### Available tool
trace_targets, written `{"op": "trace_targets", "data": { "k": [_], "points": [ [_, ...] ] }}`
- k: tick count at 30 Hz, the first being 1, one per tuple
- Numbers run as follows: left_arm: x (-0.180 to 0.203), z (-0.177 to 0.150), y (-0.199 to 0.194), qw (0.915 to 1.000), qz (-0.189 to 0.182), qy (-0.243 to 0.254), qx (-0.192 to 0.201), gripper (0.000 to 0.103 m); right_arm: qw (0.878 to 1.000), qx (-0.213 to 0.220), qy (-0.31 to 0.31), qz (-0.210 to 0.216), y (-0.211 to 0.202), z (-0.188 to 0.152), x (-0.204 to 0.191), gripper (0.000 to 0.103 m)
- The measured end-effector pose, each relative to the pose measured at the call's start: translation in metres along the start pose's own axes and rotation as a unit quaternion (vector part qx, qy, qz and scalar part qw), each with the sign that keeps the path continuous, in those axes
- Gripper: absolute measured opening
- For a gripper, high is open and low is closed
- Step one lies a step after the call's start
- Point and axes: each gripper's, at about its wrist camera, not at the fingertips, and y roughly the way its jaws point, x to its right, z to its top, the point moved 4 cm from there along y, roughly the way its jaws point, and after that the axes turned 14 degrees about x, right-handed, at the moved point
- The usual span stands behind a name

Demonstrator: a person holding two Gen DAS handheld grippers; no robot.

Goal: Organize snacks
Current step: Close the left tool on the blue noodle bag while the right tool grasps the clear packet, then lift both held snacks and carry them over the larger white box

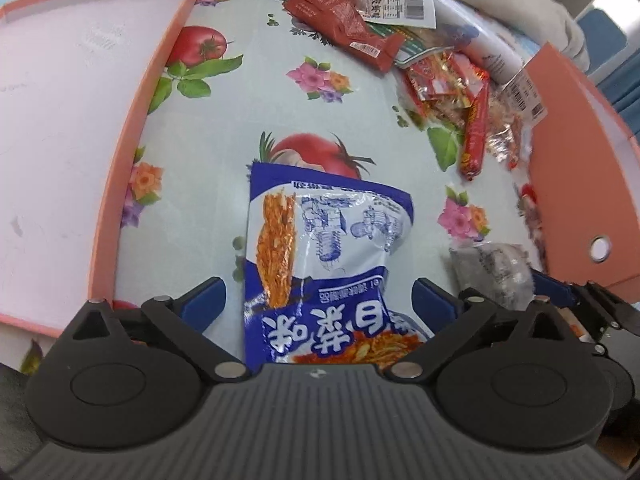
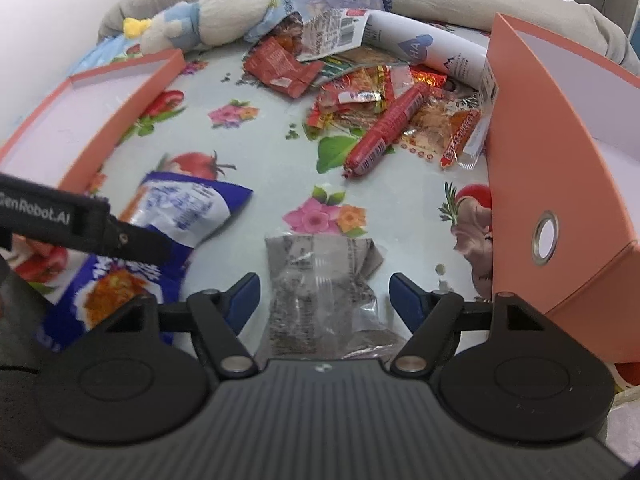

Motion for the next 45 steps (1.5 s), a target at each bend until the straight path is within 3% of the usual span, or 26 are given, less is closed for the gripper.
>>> {"op": "trace_targets", "data": {
  "k": [6, 10, 14, 17, 20, 27, 31, 45],
  "points": [
    [0.009, 0.000, 0.003, 0.9995, 0.001, 0.031, -0.004, 0.101, 1.000, 0.006, -0.006, -0.006, -0.002, -0.003, -0.002, 0.058],
    [0.017, -0.002, 0.003, 0.9966, 0.023, 0.075, 0.025, 0.100, 1.000, 0.009, -0.002, -0.008, -0.005, -0.004, 0.000, 0.057],
    [0.021, -0.008, 0.006, 0.9939, 0.038, 0.102, 0.021, 0.099, 1.000, 0.008, 0.002, -0.015, -0.009, -0.005, 0.004, 0.057],
    [0.018, -0.015, 0.010, 0.9933, 0.053, 0.102, 0.008, 0.093, 1.000, 0.008, 0.005, -0.023, -0.009, -0.006, 0.008, 0.057],
    [0.018, -0.019, 0.007, 0.9914, 0.060, 0.114, 0.024, 0.085, 0.999, 0.009, 0.013, -0.029, -0.008, -0.009, 0.011, 0.057],
    [0.019, -0.016, -0.004, 0.9907, 0.051, 0.115, 0.052, 0.060, 0.999, 0.014, 0.015, -0.028, -0.010, -0.007, 0.010, 0.054],
    [0.020, -0.013, -0.007, 0.9932, 0.036, 0.099, 0.050, 0.053, 0.999, 0.017, 0.025, -0.026, -0.012, -0.004, 0.013, 0.053],
    [0.029, 0.021, -0.037, 0.9946, 0.013, 0.062, 0.082, 0.052, 0.997, 0.052, 0.046, -0.022, -0.031, 0.032, 0.018, 0.052]
  ]
}}
